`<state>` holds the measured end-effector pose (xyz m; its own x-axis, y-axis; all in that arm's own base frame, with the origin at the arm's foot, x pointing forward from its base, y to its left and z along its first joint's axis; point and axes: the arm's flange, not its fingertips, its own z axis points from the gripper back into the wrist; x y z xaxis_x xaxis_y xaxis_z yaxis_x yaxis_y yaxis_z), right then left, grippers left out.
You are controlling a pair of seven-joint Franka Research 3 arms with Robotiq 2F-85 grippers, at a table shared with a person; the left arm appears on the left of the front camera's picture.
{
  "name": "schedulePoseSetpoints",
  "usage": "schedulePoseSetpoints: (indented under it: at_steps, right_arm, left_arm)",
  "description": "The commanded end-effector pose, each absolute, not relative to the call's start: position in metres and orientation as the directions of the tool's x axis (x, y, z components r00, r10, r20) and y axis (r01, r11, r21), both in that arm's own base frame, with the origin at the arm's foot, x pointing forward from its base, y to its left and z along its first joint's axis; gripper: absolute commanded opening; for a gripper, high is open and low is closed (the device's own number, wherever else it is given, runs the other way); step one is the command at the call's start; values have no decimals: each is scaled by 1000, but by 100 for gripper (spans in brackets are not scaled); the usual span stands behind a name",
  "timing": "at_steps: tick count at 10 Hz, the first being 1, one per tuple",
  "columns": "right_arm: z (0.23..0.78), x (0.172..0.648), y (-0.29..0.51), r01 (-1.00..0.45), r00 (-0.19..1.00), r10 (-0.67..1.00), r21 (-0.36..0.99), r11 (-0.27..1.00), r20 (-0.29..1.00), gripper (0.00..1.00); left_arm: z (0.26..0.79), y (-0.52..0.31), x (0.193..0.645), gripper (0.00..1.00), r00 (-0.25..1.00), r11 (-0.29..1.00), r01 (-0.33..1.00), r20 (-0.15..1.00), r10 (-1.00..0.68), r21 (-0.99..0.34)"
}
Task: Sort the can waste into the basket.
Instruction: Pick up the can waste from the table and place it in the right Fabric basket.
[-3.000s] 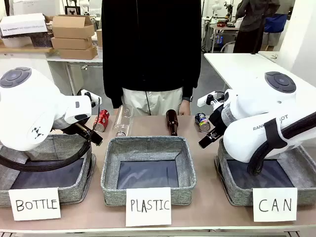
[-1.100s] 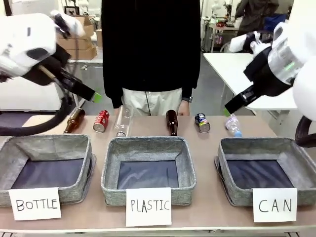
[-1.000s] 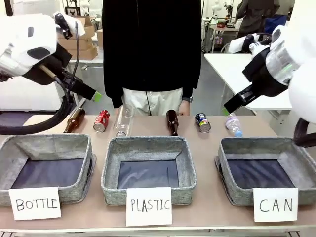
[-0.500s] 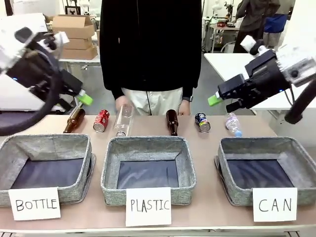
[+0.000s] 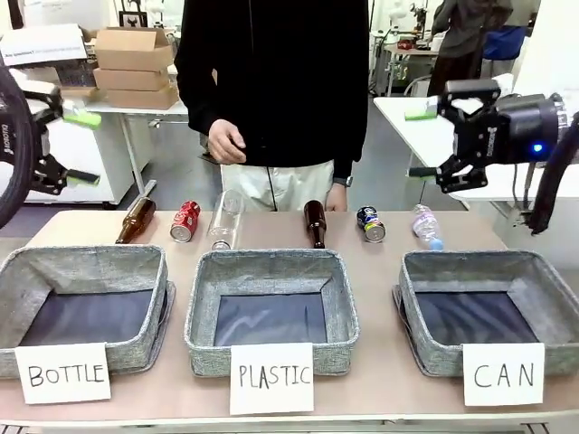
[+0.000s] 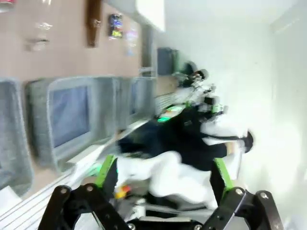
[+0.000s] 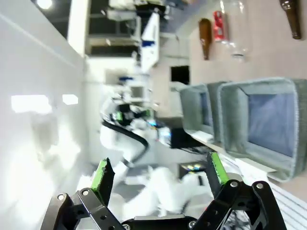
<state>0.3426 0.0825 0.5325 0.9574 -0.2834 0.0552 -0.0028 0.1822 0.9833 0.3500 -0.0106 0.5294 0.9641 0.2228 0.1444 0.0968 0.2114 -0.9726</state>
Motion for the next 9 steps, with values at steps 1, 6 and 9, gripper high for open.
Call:
schedulePoseSetpoints:
  at_steps: [1,6,9]
  right_arm:
    - [534,337,83,-73,967,-216,959,275,136,100]
    - [534,337,83,-73,967,-216,959,275,136,100]
    - [534,337,83,-73,967,-216,959,275,136,100]
  left_arm:
    - [519,-43,352,100,906,-24,117,97,412,-993]
    - [529,-11,350,100,964,211,97,144,223,-973]
    - [529,-11,350,100,964,211,97,144,223,-973]
